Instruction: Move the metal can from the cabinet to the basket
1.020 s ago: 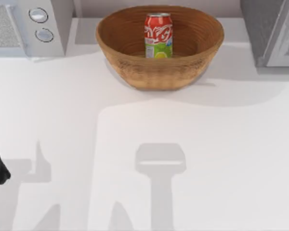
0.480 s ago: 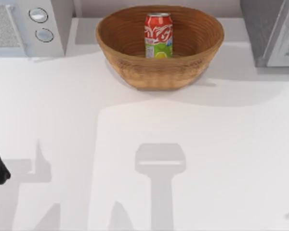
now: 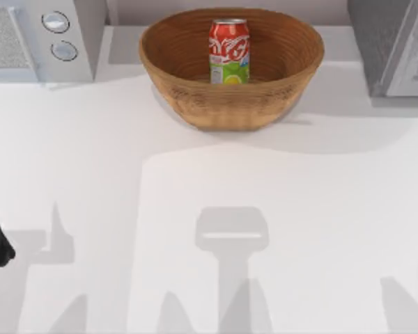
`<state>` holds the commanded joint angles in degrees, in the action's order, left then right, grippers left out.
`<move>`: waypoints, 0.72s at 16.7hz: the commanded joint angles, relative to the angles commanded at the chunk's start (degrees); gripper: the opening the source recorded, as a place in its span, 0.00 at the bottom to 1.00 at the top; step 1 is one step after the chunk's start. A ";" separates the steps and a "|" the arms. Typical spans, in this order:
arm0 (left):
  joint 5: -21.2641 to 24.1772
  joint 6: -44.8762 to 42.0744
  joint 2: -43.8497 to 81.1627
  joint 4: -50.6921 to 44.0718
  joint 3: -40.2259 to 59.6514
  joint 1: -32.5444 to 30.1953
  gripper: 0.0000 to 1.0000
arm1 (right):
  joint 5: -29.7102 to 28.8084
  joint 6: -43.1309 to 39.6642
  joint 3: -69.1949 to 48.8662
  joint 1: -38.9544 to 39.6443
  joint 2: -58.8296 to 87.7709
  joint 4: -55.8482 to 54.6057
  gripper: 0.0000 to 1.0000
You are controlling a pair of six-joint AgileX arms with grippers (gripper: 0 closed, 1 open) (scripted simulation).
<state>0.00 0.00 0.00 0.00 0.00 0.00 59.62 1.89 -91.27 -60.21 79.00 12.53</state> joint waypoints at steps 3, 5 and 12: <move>0.00 0.00 0.00 0.00 0.00 0.00 1.00 | -0.32 0.02 -6.76 0.43 -1.79 7.28 1.00; 0.00 0.00 0.00 0.00 0.00 0.00 1.00 | -0.39 0.02 -8.54 0.54 -2.26 9.10 1.00; 0.00 0.00 0.00 0.00 0.00 0.00 1.00 | -1.79 0.14 -9.01 2.02 -1.85 9.18 1.00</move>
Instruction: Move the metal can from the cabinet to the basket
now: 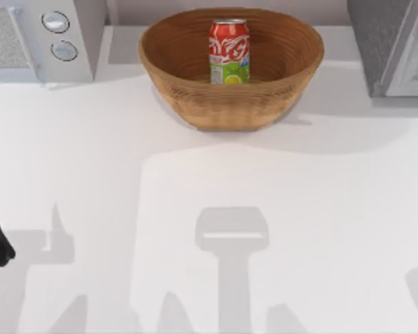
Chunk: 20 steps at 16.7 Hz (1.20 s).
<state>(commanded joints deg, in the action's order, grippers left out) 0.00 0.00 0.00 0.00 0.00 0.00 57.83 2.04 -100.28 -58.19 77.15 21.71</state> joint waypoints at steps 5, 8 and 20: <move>0.00 0.00 0.00 0.00 0.00 0.00 1.00 | -12.53 -0.10 -1.16 13.01 0.59 0.85 1.00; 0.00 0.00 0.00 0.00 0.00 0.00 1.00 | -24.43 -0.35 -1.75 24.90 0.56 1.37 1.00; 0.00 0.00 0.00 0.00 0.00 0.00 1.00 | -77.14 -0.60 -0.04 77.06 -2.31 2.97 1.00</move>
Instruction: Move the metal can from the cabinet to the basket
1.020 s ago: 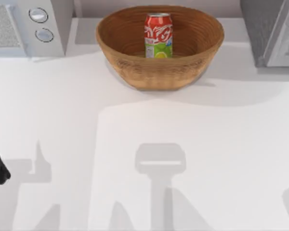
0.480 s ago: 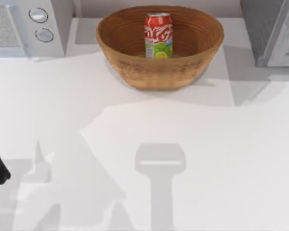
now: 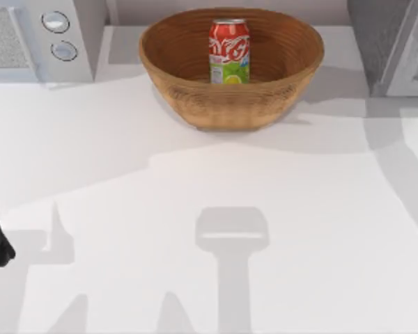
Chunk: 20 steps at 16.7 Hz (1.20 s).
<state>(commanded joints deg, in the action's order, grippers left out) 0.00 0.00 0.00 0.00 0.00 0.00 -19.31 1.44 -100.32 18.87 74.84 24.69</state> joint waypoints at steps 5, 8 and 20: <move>0.00 0.00 0.00 0.00 0.00 0.00 1.00 | -6.59 -0.37 1.59 6.49 -0.76 0.37 1.00; 0.00 0.00 0.00 0.00 0.00 0.00 1.00 | -6.59 -0.37 1.59 6.49 -0.76 0.37 1.00; 0.00 0.00 0.00 0.00 0.00 0.00 1.00 | -3.14 -1.02 -4.63 0.87 5.51 -1.77 1.00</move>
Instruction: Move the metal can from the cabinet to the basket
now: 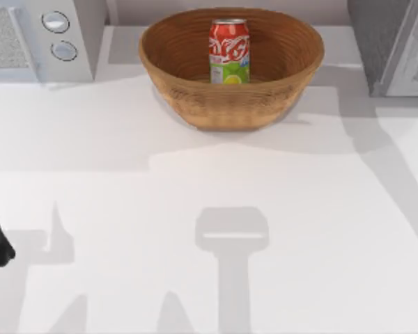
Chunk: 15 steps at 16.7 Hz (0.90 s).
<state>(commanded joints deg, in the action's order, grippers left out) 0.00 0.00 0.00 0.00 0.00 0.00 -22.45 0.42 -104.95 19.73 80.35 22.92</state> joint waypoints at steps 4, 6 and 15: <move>0.00 0.00 0.00 0.00 0.00 0.00 1.00 | 0.81 -0.03 3.05 -0.61 -2.81 -0.91 1.00; 0.00 0.00 0.00 0.00 0.00 0.00 1.00 | 1.94 -0.09 7.93 -1.55 -6.79 -2.13 1.00; 0.00 0.00 0.00 0.00 0.00 0.00 1.00 | 10.64 -0.34 51.62 -9.42 -38.35 -10.97 1.00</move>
<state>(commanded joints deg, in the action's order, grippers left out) 0.00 0.00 0.00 0.00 0.00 0.00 -11.81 0.09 -53.33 10.31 42.00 11.95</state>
